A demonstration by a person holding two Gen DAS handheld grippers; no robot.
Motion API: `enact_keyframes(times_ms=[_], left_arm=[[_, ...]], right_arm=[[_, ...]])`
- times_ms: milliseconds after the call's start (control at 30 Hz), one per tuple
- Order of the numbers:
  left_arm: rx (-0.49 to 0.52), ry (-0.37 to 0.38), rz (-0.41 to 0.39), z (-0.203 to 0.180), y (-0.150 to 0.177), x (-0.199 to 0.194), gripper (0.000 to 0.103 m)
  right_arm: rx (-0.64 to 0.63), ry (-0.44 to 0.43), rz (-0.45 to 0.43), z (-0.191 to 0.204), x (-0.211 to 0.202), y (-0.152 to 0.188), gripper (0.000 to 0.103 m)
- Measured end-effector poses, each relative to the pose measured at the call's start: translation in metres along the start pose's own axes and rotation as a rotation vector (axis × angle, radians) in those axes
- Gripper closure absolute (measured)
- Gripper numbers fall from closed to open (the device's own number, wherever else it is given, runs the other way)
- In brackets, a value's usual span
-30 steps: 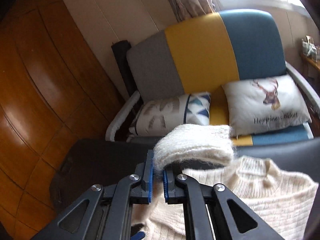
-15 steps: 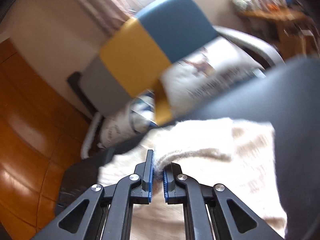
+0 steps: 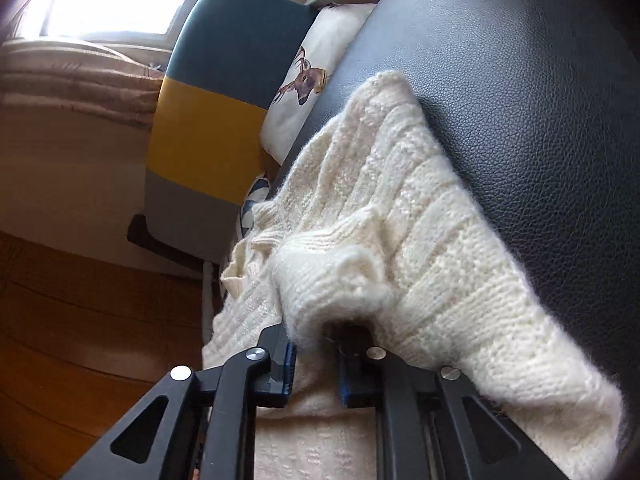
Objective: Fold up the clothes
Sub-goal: 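Grasp the sleeve cuff with the right gripper and tuck it over the body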
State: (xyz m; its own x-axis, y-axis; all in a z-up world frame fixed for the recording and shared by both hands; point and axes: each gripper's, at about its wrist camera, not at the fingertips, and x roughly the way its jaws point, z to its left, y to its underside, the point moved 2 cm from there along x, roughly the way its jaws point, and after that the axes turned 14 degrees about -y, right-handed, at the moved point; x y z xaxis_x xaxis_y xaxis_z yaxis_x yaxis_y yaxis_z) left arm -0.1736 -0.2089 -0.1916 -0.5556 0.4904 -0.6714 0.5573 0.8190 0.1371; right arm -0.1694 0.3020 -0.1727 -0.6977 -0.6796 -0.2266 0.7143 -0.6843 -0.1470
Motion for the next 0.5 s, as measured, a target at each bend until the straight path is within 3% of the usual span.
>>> enact_keyframes(times_ms=[133, 200, 267, 367, 433, 500], left_arm=[[0.016, 0.006, 0.013, 0.003, -0.002, 0.004, 0.091], [0.016, 0.013, 0.027, 0.008, -0.001, 0.003, 0.091], [0.035, 0.014, 0.027, 0.007, 0.000, 0.002, 0.091], [0.087, 0.006, -0.007, 0.003, -0.001, -0.005, 0.092], [0.114, -0.001, -0.035, 0.004, -0.001, -0.011, 0.093], [0.125, -0.013, -0.044, 0.008, -0.001, -0.014, 0.093]], right_arm=[[0.208, -0.115, -0.114, -0.016, -0.010, -0.006, 0.079], [0.213, -0.085, -0.134, -0.017, -0.009, -0.009, 0.079], [0.058, 0.011, -0.110, 0.001, 0.000, -0.013, 0.080], [-0.283, 0.202, 0.000, 0.054, 0.026, -0.008, 0.090], [-0.446, 0.173, -0.017, 0.091, 0.024, -0.006, 0.092], [-0.427, 0.233, -0.001, 0.078, 0.025, -0.008, 0.092]])
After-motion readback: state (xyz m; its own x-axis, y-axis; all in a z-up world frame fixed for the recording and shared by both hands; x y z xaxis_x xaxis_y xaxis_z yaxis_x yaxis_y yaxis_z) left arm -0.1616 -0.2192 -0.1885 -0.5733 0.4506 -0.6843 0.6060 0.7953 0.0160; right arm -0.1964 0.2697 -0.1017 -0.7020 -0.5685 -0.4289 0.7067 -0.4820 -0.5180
